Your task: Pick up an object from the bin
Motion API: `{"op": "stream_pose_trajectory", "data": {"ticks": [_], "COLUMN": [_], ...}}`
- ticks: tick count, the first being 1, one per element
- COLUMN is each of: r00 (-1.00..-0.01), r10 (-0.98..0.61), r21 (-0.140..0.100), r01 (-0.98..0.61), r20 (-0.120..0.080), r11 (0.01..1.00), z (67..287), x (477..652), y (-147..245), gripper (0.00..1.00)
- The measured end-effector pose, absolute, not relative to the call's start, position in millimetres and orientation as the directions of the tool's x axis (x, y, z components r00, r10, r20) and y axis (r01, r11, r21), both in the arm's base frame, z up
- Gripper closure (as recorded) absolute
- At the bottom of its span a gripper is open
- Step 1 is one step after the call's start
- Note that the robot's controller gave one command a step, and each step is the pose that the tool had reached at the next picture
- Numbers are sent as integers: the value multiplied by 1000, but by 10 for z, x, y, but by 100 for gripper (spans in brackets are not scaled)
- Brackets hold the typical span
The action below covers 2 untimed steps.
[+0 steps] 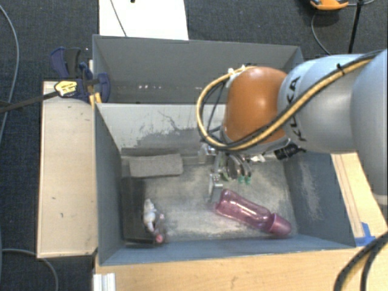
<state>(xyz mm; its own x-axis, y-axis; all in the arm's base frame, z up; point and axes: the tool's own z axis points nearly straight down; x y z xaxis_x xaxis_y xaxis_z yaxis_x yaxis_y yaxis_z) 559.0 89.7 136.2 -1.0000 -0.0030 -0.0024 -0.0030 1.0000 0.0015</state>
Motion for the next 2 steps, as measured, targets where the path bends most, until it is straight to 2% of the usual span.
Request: {"op": "stream_pose_trajectory", "data": {"ticks": [1, 2], "r00": [-998, -994], "r10": [-58, -111], "r21": [3, 1], "r01": [-58, -111], "r20": [2, -4], "r11": [998, 994], "z": [1403, 1319], "x": [5550, 5584], "y": [746, 268], "gripper": [0, 0]}}
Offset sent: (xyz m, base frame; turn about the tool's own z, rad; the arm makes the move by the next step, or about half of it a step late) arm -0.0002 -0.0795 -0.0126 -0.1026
